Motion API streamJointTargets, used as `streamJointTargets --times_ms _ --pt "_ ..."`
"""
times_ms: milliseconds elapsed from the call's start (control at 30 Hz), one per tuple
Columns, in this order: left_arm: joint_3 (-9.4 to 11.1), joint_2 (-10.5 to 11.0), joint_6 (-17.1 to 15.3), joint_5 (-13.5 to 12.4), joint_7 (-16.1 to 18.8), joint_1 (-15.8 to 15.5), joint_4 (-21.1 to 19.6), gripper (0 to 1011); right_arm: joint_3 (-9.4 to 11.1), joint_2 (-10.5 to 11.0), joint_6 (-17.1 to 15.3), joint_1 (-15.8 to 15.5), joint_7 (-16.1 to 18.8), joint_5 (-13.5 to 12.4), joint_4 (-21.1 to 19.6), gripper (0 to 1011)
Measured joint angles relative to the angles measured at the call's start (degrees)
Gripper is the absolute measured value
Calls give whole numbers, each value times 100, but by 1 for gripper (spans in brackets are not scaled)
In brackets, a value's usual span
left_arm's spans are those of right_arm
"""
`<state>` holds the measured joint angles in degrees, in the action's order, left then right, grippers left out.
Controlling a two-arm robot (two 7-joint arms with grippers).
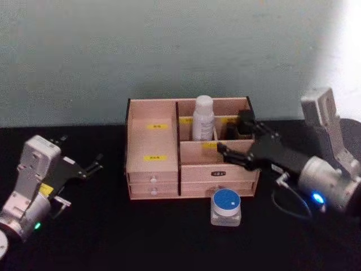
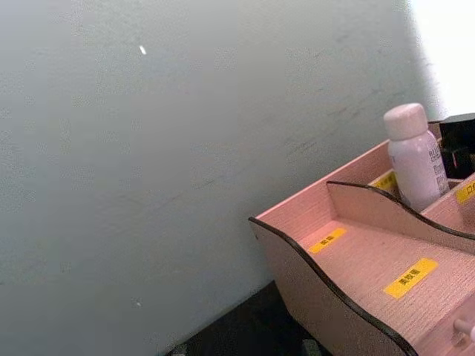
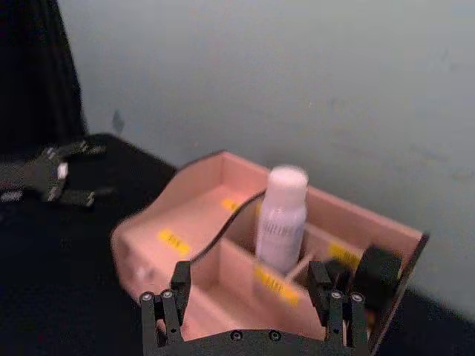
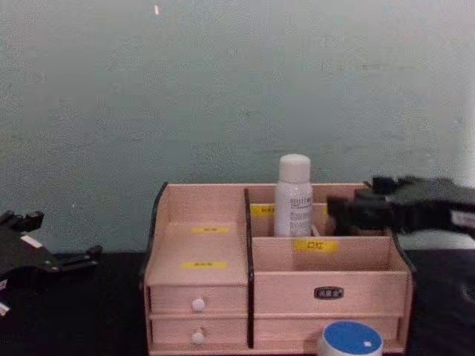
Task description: Pick up the facial cleanser and watermelon frost from the table and place them into the tiered storage box.
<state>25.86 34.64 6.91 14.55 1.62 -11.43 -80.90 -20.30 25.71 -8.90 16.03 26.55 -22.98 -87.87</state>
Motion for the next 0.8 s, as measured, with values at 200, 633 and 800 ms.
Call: streamJointTargets --times_ms 200,633,800 --pt "0 0 0 0 0 0 0 1001 14 351 -112 -488 -5 -109 -330 1000" --pt "0 0 0 0 0 0 0 1002 -229 608 -404 -723 -10 -101 -344 1000" --pt "0 0 0 0 0 0 0 1001 -337 630 -612 -659 -12 -68 -289 1002"
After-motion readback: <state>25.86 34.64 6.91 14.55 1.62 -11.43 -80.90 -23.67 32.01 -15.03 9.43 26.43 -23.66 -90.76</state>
